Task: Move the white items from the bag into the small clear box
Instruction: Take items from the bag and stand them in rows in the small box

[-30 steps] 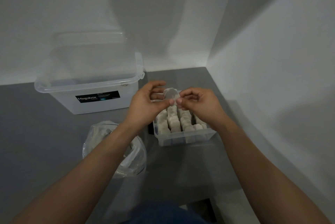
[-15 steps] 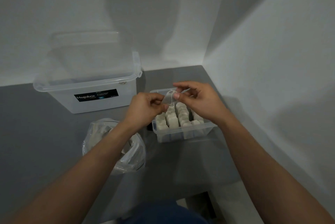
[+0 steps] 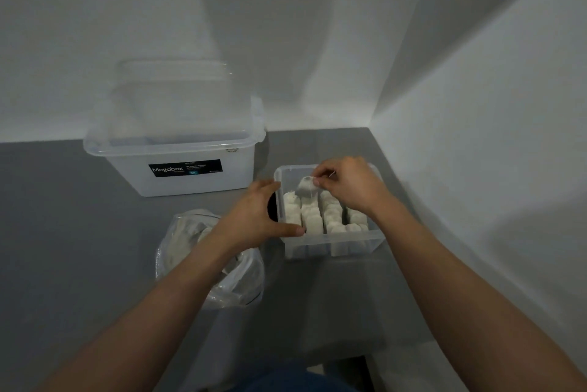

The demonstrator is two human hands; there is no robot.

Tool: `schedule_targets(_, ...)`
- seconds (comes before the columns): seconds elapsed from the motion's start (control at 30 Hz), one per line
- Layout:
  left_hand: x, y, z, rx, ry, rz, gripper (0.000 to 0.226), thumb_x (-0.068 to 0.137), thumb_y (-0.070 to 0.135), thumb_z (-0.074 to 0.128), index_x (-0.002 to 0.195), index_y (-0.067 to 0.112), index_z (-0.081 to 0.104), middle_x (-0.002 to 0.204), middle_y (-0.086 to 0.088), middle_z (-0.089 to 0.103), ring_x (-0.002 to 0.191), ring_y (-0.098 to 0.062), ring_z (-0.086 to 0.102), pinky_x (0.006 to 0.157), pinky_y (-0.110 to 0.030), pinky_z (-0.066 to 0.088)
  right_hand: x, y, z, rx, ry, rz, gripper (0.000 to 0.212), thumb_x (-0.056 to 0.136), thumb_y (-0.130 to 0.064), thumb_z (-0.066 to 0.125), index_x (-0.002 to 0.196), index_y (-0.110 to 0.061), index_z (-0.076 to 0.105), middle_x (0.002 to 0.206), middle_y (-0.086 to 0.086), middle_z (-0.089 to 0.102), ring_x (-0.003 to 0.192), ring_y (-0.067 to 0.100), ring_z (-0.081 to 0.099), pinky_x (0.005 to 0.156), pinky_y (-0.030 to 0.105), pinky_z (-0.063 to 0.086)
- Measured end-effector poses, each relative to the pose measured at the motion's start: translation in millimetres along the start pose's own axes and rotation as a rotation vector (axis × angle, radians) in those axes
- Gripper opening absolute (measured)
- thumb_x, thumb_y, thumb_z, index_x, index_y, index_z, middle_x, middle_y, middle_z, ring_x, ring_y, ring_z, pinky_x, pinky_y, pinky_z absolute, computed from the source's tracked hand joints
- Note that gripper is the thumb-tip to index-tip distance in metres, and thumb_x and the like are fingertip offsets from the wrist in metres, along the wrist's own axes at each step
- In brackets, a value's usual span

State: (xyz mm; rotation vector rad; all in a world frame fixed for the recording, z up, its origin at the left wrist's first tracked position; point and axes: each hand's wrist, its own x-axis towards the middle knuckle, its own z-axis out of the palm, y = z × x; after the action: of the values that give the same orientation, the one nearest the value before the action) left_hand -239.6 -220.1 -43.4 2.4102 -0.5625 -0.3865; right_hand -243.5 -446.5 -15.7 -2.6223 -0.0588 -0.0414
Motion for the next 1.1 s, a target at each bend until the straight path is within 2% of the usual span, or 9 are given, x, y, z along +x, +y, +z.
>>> schedule_targets(0.2,2.1,-1.4,1.4,0.116,-0.017,-0.005,0.096,0.070,0.061,0.083,0.150,0.024,0.045,0.154,0.003,0.045,0.137,-0.018,0.046,0.110,-0.033,0.038,37.2,5.2,42.4,-0.070,-0.226,0.012,0.016,0.095,-0.022,0.070,0.107,-0.020,0.080,0.107,-0.003,0.077,0.090,0.010,0.067,0.088,0.026,0.052)
schedule_targets(0.33,3.0,-1.7,0.5,0.130,-0.019,0.014,0.096,0.070,0.063,0.082,0.149,0.024,0.045,0.151,0.003,0.049,0.134,-0.017,0.049,0.108,-0.032,0.040,51.7,6.5,66.4,-0.172,-0.185,0.058,0.013,0.095,-0.027,0.068,0.099,-0.025,0.080,0.096,-0.004,0.077,0.085,0.016,0.070,0.087,0.037,0.058)
schedule_targets(0.5,3.2,-6.3,2.2,0.130,-0.026,0.011,0.102,0.071,0.067,0.078,0.154,0.022,0.038,0.159,0.003,0.039,0.142,-0.017,0.042,0.115,-0.036,0.037,52.6,6.4,81.9,-0.396,-0.133,0.080,0.021,0.101,-0.038,0.056,0.102,-0.026,0.074,0.098,0.001,0.073,0.090,0.025,0.067,0.080,0.034,0.054)
schedule_targets(0.67,2.9,-7.2,0.7,0.191,-0.027,0.061,0.097,0.077,0.072,0.070,0.154,0.024,0.037,0.161,0.002,0.035,0.144,-0.019,0.038,0.115,-0.039,0.037,50.3,3.6,80.5,-0.413,-0.100,0.118,0.026,0.100,-0.046,0.058,0.101,-0.023,0.071,0.094,0.001,0.072,0.086,0.023,0.067,0.078,0.034,0.054)
schedule_targets(0.73,-6.0,-7.7,-4.0,0.151,0.039,0.089,0.089,0.083,0.068,0.066,0.155,0.025,0.036,0.159,0.003,0.034,0.143,-0.017,0.036,0.113,-0.032,0.033,42.7,-0.7,72.4,-0.366,-0.002,0.137,0.025,0.098,-0.046,0.061,0.100,-0.025,0.074,0.092,0.000,0.074,0.082,0.021,0.068,0.076,0.033,0.056)
schedule_targets(0.8,-18.4,-15.3,-14.1,0.114,0.178,0.146,0.069,0.088,0.059,0.067,0.146,0.026,0.049,0.148,0.003,0.045,0.133,-0.015,0.043,0.106,-0.023,0.034,29.5,-8.6,58.9,-0.239,0.099,0.174,0.020,0.097,-0.041,0.064,0.098,-0.025,0.076,0.088,-0.003,0.075,0.078,0.018,0.068,0.069,0.028,0.054)
schedule_targets(0.9,-41.9,-48.6,-29.2,0.094,0.409,0.197,0.041,0.086,0.041,0.075,0.122,0.023,0.067,0.125,0.004,0.056,0.115,-0.016,0.053,0.095,-0.028,0.046,-0.2,-29.6,40.4,0.059,0.234,0.223,0.013,0.095,-0.037,0.067,0.097,-0.027,0.075,0.085,-0.011,0.072,0.076,0.002,0.065,0.062,0.011,0.043)
schedule_targets(0.97,-57.9,-77.4,-35.7,0.117,0.535,0.170,0.030,0.082,0.032,0.081,0.108,0.019,0.072,0.114,0.003,0.057,0.106,-0.017,0.053,0.084,-0.028,0.046,-18.8,-49.0,39.8,0.193,0.349,0.202,0.009,0.094,-0.034,0.070,0.096,-0.027,0.076,0.083,-0.019,0.070,0.076,-0.007,0.064,0.064,0.003,0.041)
schedule_targets(1.1,-85.1,-122.3,-39.9,0.192,0.569,0.124,0.021,0.081,0.032,0.083,0.094,0.018,0.074,0.119,-0.005,0.057,0.109,-0.027,0.049,0.082,-0.036,0.048,-51.1,-99.4,70.6,0.422,0.427,0.139,0.007,0.093,-0.027,0.074,0.099,-0.029,0.075,0.088,-0.021,0.073,0.085,-0.003,0.069,0.078,0.012,0.052)
